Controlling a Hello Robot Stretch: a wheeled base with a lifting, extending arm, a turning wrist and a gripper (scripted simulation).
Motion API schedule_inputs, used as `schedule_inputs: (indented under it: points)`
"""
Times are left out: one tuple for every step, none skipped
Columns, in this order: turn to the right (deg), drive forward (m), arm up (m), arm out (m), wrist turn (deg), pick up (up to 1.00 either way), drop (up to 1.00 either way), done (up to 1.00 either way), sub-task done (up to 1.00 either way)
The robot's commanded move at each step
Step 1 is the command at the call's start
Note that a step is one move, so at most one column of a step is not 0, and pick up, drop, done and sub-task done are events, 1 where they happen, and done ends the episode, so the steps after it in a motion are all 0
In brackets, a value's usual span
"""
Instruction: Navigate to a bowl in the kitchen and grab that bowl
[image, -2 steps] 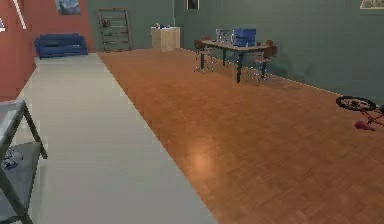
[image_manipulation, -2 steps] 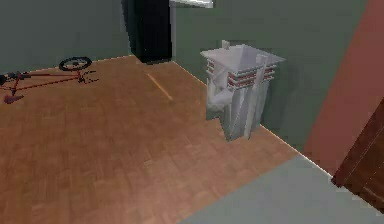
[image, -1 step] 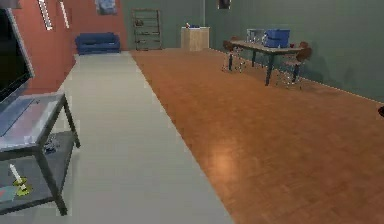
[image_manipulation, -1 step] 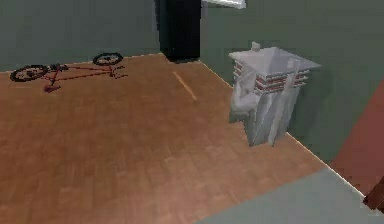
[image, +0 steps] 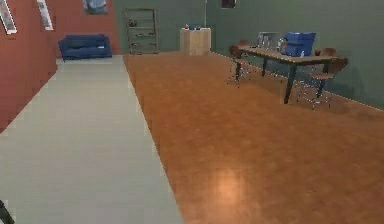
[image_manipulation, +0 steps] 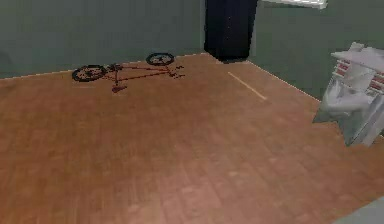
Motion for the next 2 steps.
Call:
schedule_inputs:
  points:
    - [0.0,1.0,0.0,0.0,0.0,0.0,0.0,0.0,0.0]
    - [-3.0,0.0,0.0,0.0,0.0,0.0,0.0,0.0,0.0]
